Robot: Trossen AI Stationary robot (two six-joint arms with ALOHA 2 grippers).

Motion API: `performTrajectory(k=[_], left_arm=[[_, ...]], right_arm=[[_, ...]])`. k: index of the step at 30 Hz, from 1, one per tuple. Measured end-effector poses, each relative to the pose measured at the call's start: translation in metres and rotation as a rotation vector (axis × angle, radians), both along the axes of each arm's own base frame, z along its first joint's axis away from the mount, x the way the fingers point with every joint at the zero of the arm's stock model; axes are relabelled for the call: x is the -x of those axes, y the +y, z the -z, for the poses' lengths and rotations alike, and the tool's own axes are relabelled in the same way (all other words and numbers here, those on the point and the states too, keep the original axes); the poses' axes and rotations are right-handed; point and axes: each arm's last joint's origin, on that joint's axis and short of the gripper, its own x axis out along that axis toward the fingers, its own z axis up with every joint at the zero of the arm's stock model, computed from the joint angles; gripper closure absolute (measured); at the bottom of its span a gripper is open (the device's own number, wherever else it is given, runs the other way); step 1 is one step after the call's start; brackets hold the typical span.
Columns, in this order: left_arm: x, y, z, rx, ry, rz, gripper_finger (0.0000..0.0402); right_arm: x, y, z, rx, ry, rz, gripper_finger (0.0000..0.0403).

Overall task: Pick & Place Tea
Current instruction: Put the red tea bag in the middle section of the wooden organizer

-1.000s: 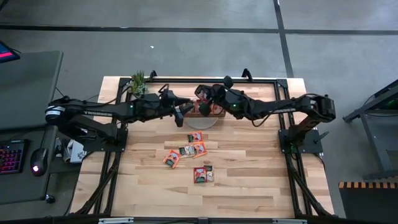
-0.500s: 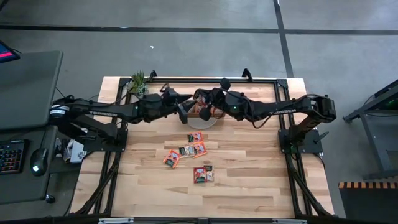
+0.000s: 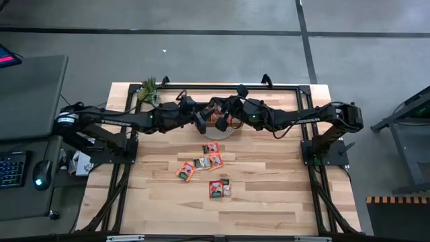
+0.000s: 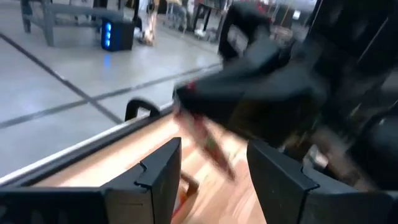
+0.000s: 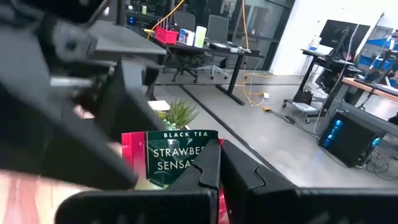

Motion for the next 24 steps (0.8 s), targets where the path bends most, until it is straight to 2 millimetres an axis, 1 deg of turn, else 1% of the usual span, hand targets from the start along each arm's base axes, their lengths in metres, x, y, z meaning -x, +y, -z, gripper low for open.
performTrajectory(k=[7, 10, 14, 19, 20, 24], left_arm=[[0.0003, 0.0003, -0.0005, -0.002, -0.003, -0.014, 0.0220], [0.0005, 0.0006, -0.0003, -0.002, 0.000, -0.024, 0.0233], [0.0005, 0.0006, -0.0003, -0.003, 0.000, -0.025, 0.0284], [0.0006, 0.0006, 0.0003, -0.008, 0.010, -0.025, 0.0379], [0.0006, 0.0007, 0.0007, -0.008, 0.013, -0.026, 0.0390], [0.0009, 0.0008, 0.0021, -0.025, 0.037, -0.030, 0.0397]], right_arm=[[-0.0001, 0.0001, 0.0000, -0.001, 0.000, -0.008, 0.0403], [-0.0001, 0.0002, 0.0000, -0.001, 0.000, -0.008, 0.0403], [-0.0001, 0.0001, 0.0000, -0.001, 0.000, -0.008, 0.0403], [-0.0001, 0.0001, 0.0000, 0.000, 0.000, -0.008, 0.0403], [-0.0001, 0.0001, 0.0000, 0.000, 0.000, -0.008, 0.0403], [-0.0002, 0.0002, 0.0001, -0.001, 0.001, -0.013, 0.0403]])
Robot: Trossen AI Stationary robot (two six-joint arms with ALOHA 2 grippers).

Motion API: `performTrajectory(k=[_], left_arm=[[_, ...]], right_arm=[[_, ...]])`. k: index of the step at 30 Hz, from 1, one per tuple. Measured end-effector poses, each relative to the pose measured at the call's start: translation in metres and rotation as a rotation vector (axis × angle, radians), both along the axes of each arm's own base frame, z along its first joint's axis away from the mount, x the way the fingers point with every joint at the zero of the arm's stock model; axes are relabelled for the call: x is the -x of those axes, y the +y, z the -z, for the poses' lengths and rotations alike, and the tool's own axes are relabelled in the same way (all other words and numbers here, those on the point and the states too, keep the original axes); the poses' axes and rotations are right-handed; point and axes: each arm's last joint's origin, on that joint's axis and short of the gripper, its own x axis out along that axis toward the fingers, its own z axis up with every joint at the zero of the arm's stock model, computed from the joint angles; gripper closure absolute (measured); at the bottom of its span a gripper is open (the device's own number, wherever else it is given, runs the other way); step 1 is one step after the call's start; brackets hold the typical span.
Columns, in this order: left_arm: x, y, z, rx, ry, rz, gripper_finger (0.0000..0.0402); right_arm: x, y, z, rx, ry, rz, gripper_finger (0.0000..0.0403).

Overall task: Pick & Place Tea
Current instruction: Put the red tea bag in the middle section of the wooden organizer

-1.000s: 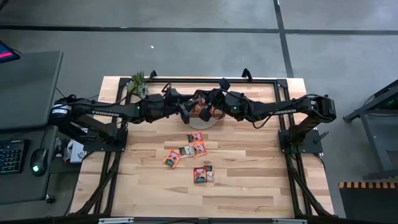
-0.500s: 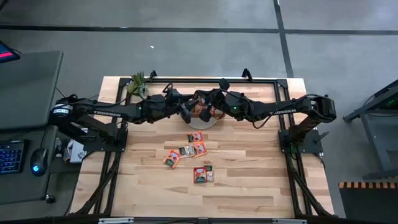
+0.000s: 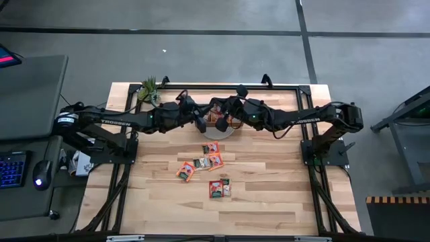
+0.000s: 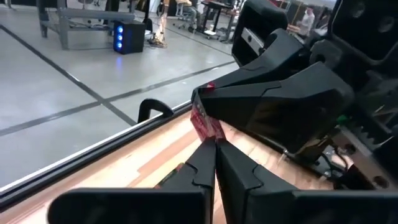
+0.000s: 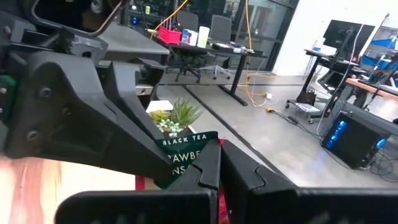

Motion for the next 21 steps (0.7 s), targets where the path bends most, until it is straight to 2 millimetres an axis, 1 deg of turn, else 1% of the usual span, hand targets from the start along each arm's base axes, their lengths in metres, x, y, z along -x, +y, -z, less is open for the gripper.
performTrajectory(k=[6, 10, 13, 16, 18, 21], left_arm=[[0.000, 0.000, 0.000, 0.002, 0.005, 0.008, 0.0401], [0.000, 0.000, 0.000, 0.001, 0.005, 0.011, 0.0401], [0.000, 0.000, 0.001, -0.004, 0.012, 0.013, 0.0401], [0.000, 0.000, 0.003, -0.002, 0.033, 0.014, 0.0401], [0.000, -0.001, 0.004, 0.002, 0.052, 0.027, 0.0401], [0.001, 0.000, 0.007, 0.002, 0.076, 0.059, 0.0401]], right_arm=[[-0.001, 0.001, 0.000, 0.006, 0.005, -0.040, 0.0401], [-0.001, 0.001, -0.001, 0.024, 0.008, -0.044, 0.0383], [-0.001, 0.001, -0.002, 0.037, 0.003, -0.047, 0.0356], [0.001, 0.001, -0.005, 0.034, -0.014, -0.050, 0.0321], [0.004, 0.002, -0.011, 0.037, -0.035, -0.052, 0.0296], [0.013, 0.003, -0.026, 0.044, -0.082, -0.047, 0.0265]])
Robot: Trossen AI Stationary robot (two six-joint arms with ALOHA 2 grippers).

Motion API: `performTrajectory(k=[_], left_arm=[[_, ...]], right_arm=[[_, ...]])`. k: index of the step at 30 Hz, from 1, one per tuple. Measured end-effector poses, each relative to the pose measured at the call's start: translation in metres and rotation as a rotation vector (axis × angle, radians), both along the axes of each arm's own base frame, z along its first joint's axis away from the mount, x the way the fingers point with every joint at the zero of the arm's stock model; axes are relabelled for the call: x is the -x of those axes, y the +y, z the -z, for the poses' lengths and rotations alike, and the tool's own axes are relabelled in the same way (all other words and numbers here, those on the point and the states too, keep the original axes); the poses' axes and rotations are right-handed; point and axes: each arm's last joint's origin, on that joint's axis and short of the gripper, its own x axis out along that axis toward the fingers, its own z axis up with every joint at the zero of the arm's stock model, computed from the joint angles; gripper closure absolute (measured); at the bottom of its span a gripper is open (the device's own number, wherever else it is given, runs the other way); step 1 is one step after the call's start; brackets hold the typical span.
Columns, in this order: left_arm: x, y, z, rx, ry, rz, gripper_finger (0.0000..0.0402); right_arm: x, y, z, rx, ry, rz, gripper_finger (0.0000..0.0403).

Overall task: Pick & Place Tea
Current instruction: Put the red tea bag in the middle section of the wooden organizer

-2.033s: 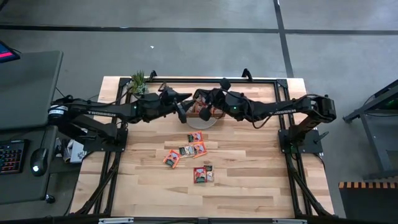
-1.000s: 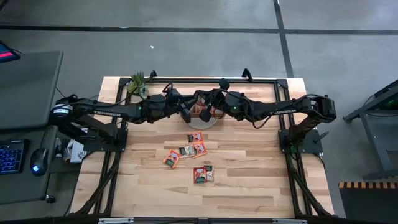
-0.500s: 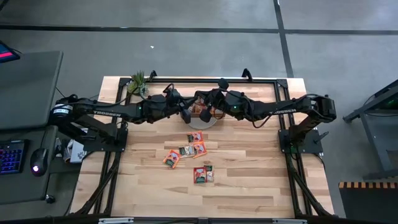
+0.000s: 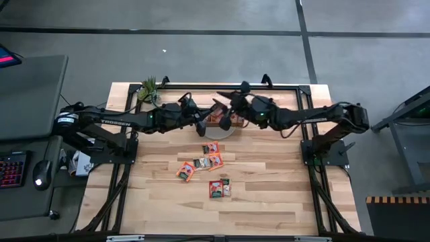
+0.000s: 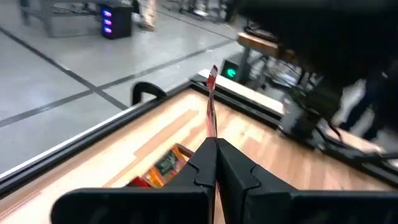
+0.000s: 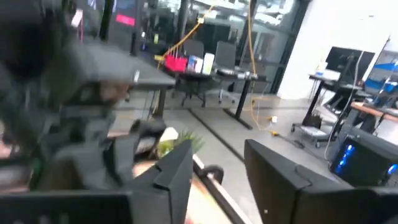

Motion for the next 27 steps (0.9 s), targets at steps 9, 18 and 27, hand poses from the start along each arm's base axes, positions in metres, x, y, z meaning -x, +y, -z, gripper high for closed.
performTrajectory(k=[9, 18, 27], left_arm=[[0.007, 0.030, 0.010, 0.009, 0.126, 0.147, 0.0401], [0.010, 0.067, 0.005, -0.091, 0.270, 0.281, 0.0401], [-0.025, 0.093, 0.021, -0.107, 0.499, 0.377, 0.0401]], right_arm=[[0.052, 0.004, -0.049, 0.010, -0.038, 0.053, 0.0231], [0.099, 0.010, -0.070, -0.076, -0.013, 0.042, 0.0230], [0.120, 0.013, -0.072, -0.153, 0.020, 0.045, 0.0230]])
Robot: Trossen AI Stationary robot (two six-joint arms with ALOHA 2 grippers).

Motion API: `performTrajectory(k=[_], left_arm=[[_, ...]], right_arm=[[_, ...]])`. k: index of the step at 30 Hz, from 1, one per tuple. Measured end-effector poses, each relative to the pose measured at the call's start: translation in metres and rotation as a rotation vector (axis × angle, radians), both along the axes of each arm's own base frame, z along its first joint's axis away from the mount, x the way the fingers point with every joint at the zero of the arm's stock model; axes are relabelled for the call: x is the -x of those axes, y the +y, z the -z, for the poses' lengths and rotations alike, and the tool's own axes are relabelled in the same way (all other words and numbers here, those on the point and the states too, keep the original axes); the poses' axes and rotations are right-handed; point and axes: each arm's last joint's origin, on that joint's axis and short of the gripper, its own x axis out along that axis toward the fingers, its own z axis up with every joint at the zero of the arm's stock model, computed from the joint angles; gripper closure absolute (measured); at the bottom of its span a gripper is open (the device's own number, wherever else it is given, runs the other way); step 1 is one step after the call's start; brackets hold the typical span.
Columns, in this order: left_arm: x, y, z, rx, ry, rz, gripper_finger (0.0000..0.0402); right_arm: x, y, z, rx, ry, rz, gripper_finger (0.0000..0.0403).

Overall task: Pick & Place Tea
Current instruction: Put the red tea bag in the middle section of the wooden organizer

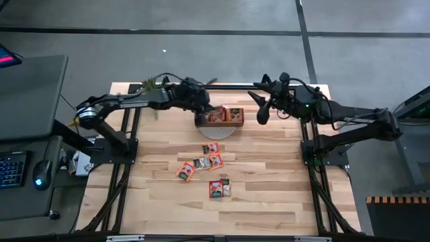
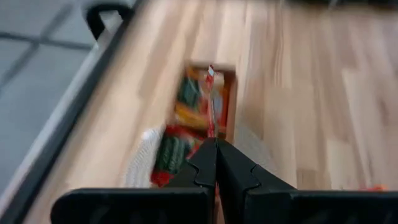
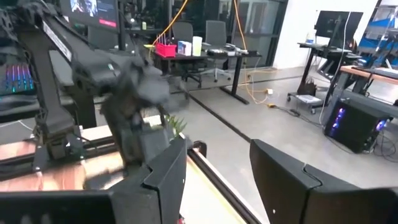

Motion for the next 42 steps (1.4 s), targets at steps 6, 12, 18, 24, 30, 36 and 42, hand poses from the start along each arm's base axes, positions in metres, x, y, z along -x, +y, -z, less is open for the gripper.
performTrajectory(k=[6, 12, 18, 24, 30, 36, 42], left_arm=[[-0.021, 0.009, 0.010, 0.011, 0.041, 0.013, 0.0401], [-0.027, 0.012, 0.023, 0.017, 0.088, 0.011, 0.0401], [-0.032, 0.014, 0.038, 0.034, 0.126, 0.012, 0.0401], [-0.034, 0.015, 0.050, 0.084, 0.170, -0.013, 0.0401], [-0.034, 0.014, 0.050, 0.097, 0.168, -0.017, 0.0401], [-0.034, 0.015, 0.051, 0.106, 0.168, -0.039, 0.0401], [-0.034, 0.015, 0.050, 0.097, 0.166, -0.048, 0.0367]], right_arm=[[0.004, 0.001, -0.002, -0.003, -0.012, -0.011, 0.0230], [0.004, 0.001, -0.002, -0.004, -0.012, -0.014, 0.0230], [0.004, 0.001, -0.002, -0.004, -0.012, -0.015, 0.0230], [0.004, 0.001, -0.002, -0.004, -0.012, -0.015, 0.0229], [0.004, 0.001, -0.002, -0.005, -0.012, -0.015, 0.0229], [0.004, 0.001, -0.002, -0.005, -0.012, -0.015, 0.0229], [0.004, 0.001, -0.002, -0.005, -0.012, -0.017, 0.0230]])
